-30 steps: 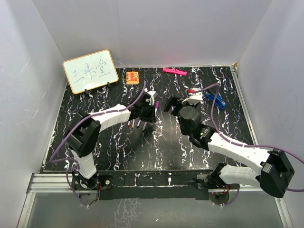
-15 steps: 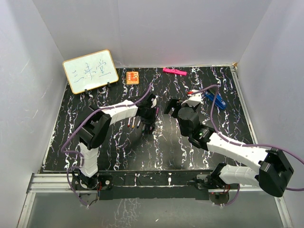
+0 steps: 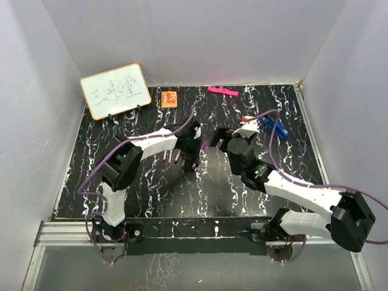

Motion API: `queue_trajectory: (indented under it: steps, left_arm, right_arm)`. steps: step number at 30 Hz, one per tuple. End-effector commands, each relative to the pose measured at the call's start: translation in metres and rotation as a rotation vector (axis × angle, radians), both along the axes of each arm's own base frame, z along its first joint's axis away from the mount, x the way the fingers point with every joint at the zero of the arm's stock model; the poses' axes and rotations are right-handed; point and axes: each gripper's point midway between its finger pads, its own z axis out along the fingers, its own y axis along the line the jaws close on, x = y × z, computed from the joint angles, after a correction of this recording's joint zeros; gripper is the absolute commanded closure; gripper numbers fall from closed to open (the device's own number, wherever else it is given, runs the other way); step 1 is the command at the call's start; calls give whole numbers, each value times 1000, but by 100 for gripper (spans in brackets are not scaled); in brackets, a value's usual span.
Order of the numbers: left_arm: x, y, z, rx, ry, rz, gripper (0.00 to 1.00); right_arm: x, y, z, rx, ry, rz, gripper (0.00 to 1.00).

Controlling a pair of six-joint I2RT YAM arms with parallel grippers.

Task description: Insert the pens into the pen caps

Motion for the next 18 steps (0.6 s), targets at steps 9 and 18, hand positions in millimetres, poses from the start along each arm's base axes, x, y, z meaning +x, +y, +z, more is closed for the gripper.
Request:
queue_trajectory:
  steps: [9,18]
  left_arm:
    - [29,-11,89,-129,-258,24,72]
    - [58,57,147,-82,-505,183,65]
  right_arm:
    - [7,-19,10,4,-38,-96,17]
    - [36,-69,-6,26,25,-138,16]
